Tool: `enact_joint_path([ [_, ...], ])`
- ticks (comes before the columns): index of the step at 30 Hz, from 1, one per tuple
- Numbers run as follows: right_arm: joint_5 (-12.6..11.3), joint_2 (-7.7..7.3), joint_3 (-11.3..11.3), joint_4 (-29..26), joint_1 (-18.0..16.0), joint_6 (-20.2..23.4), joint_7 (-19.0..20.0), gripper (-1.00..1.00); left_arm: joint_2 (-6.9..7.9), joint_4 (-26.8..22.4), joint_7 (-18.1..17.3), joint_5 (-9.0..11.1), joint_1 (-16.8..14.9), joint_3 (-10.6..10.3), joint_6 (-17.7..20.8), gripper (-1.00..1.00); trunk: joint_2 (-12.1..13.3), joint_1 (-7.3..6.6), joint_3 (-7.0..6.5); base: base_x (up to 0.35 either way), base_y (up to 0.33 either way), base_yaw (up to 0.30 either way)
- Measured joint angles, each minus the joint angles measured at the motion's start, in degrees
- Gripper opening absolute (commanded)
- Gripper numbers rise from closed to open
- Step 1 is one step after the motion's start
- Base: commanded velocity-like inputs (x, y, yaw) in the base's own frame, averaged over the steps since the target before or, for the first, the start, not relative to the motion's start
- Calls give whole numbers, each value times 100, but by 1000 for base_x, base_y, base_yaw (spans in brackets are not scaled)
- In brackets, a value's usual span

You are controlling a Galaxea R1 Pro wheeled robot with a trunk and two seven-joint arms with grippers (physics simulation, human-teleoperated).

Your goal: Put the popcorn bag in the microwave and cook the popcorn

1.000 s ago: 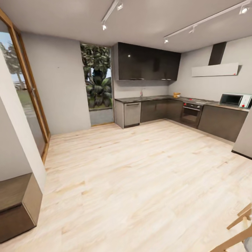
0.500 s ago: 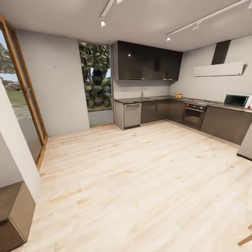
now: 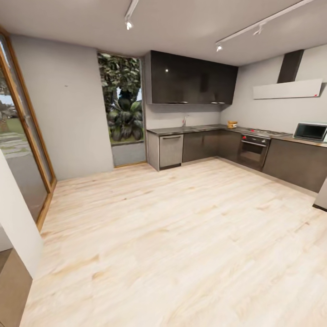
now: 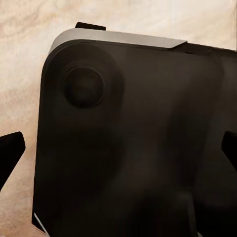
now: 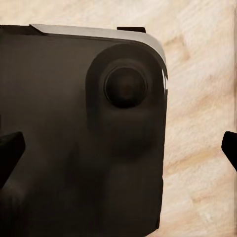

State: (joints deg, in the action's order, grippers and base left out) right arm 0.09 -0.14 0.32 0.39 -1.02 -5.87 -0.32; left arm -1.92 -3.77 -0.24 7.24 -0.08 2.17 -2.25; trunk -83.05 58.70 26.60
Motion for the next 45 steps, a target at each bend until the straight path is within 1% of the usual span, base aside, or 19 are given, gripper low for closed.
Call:
enact_joint_path([
  [5,-1,-4,0,0,0,0,0,100,-2,22,4,-23,0,-21,23,100,0,0,0,321,-90,0],
  [18,-1,-4,0,0,0,-17,0,100,0,22,8,-9,0,1,0,100,0,0,0,321,-86,0],
  [45,15,5,0,0,0,-35,0,100,-2,26,8,-11,0,-16,70,100,0,0,0,322,-2,0],
])
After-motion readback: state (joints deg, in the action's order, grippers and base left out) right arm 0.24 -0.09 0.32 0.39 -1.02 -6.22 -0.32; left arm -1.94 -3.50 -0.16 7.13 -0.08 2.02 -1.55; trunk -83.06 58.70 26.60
